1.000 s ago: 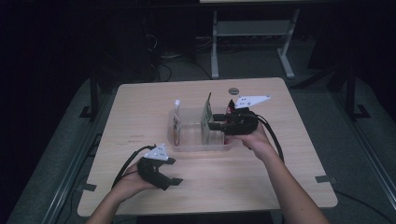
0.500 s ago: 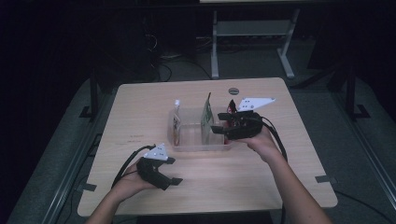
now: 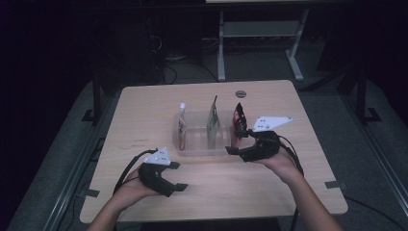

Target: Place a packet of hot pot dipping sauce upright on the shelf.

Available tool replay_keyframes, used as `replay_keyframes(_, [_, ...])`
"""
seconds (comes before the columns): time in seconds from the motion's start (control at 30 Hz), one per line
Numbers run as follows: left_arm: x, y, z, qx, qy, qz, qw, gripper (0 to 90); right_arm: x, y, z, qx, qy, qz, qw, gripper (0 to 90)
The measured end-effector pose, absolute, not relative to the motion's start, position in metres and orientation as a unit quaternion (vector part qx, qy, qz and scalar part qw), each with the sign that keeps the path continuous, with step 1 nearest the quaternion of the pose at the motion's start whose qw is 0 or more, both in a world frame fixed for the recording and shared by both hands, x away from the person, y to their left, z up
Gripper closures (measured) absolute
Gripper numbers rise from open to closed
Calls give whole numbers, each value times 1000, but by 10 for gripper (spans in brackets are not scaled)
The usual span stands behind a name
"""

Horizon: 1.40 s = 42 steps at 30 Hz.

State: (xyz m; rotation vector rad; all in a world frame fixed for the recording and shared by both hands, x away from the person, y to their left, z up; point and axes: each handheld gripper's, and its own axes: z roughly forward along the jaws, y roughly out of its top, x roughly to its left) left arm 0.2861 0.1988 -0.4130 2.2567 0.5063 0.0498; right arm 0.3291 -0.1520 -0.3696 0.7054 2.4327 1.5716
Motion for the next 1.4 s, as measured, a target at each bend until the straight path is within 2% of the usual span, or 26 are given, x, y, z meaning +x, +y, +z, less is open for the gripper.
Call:
replay_keyframes(0.43, [277,208,-417,900,202,25,385,171,297,-180,-396,254,825,498,82,268])
replay_keyframes(0.83, [267,235,-423,899,226,39,372,171,279,-208,-417,290,832,464,91,241])
replay_keyframes(1.1, [263,253,-438,887,258,56,378,174,276,-228,-437,324,827,445,114,212])
replay_keyframes(1.2, [263,257,-443,899,247,68,357,158,276,-234,-445,329,836,422,120,195])
replay_keyframes(1.4, [268,259,-450,896,261,55,354,118,283,-248,-455,348,830,418,124,146])
